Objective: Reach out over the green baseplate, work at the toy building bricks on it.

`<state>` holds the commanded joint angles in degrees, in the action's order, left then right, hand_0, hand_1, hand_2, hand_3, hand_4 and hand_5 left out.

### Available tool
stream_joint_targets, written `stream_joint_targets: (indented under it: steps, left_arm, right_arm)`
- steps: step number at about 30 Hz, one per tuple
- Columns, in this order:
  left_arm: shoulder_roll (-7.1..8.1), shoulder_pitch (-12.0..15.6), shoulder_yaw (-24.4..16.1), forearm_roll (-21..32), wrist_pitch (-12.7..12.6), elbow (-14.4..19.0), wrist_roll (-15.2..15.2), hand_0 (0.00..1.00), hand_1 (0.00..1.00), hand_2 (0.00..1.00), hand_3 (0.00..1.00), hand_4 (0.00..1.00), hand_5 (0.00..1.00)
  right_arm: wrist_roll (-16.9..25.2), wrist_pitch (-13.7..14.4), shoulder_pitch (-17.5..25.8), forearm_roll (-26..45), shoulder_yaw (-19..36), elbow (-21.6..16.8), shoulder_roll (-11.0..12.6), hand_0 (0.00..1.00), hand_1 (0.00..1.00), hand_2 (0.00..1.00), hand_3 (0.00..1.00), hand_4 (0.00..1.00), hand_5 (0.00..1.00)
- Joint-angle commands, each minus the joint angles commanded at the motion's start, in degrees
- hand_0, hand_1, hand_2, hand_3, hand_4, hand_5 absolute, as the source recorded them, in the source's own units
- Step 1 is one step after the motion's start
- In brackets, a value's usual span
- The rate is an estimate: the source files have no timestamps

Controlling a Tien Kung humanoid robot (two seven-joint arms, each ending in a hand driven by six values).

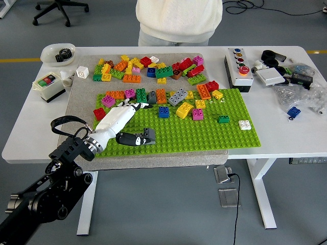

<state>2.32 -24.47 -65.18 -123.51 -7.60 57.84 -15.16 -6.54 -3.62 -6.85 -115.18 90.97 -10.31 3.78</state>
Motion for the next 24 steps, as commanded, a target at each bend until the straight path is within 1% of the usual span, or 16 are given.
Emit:
stream_joint_targets:
  steps: [24]
  left_arm:
    - [-0.2, -0.4, 0.2, 0.2, -0.3, -0.8, 0.0, 0.998, 0.843, 0.838, 0.845, 0.998, 0.165]
  right_arm:
    - [0.0, 0.0, -0.1, 0.2, -0.1, 0.0, 0.0, 0.736, 0.615, 0.635, 0.537, 0.761, 0.497]
